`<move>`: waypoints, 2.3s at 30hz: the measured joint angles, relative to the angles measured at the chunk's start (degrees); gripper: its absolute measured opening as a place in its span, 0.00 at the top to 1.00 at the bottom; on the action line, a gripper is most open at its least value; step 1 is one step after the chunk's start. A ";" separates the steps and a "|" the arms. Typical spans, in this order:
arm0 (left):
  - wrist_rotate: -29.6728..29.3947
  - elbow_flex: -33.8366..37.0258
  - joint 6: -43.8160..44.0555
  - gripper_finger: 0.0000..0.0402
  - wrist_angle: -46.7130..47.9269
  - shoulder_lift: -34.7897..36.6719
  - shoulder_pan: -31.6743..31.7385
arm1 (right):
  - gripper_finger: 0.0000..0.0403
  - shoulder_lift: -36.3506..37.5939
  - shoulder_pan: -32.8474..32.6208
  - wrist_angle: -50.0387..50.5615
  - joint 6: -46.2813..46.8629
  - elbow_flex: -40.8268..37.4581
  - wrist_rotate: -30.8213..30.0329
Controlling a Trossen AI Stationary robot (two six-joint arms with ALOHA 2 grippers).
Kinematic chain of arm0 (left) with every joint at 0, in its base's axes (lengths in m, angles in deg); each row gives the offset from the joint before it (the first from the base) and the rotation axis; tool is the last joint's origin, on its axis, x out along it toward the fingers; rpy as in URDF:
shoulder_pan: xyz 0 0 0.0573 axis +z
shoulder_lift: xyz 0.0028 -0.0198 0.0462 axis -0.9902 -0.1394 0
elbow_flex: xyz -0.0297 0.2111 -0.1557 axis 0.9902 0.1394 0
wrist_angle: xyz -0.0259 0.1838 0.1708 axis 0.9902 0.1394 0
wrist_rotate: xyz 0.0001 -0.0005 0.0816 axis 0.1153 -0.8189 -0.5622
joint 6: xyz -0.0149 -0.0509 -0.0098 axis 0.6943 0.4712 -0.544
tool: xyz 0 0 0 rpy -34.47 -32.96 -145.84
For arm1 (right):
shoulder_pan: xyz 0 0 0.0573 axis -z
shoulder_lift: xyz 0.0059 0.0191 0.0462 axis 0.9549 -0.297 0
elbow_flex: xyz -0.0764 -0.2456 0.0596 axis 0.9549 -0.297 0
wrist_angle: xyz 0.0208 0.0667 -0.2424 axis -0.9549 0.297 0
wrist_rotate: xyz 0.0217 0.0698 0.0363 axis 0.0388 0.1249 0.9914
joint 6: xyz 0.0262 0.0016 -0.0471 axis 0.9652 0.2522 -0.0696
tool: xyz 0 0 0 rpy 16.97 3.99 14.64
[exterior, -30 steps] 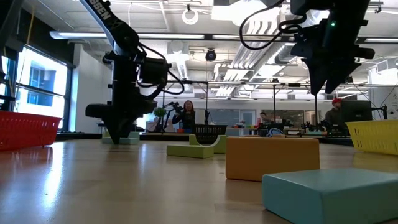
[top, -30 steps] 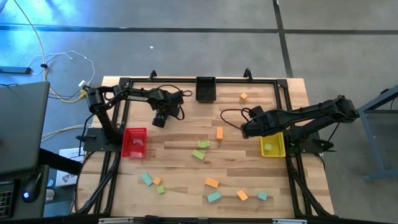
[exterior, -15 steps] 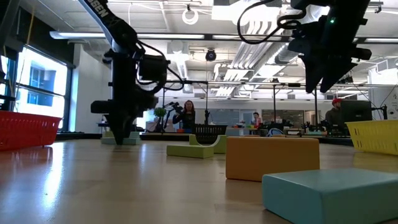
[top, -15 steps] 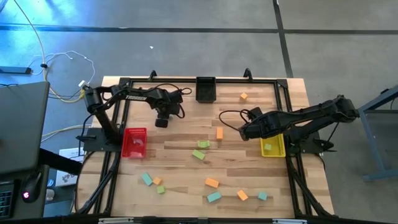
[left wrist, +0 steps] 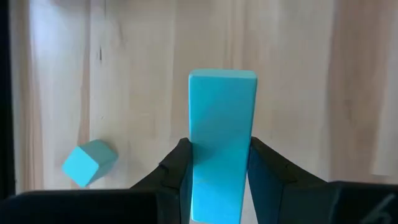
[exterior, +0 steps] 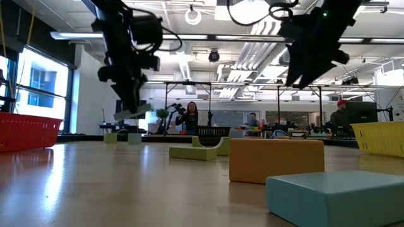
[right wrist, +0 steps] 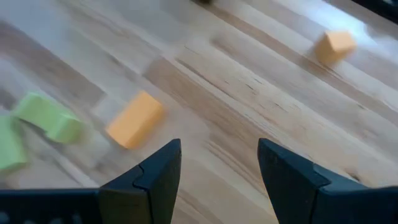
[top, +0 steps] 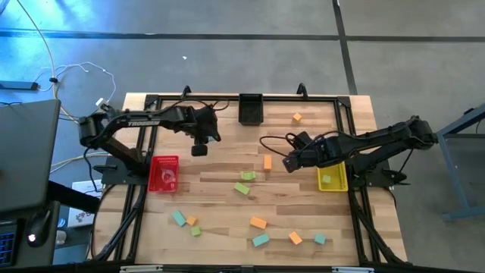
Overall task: Sort & place blocks by color
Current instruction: Put the blue block into the red bin
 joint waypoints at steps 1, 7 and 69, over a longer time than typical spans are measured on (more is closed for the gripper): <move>-0.45 0.00 0.42 0.78 0.26 1.16 -0.77 | 0.51 0.00 0.00 -1.33 -1.33 0.00 0.00; -6.08 -0.04 2.38 0.78 0.99 7.05 -4.64 | 0.51 0.00 0.00 -7.56 -7.88 0.00 -2.02; -1.20 11.30 80.56 0.69 34.70 14.04 -33.50 | 0.51 0.00 31.13 -9.50 -26.43 0.00 1.42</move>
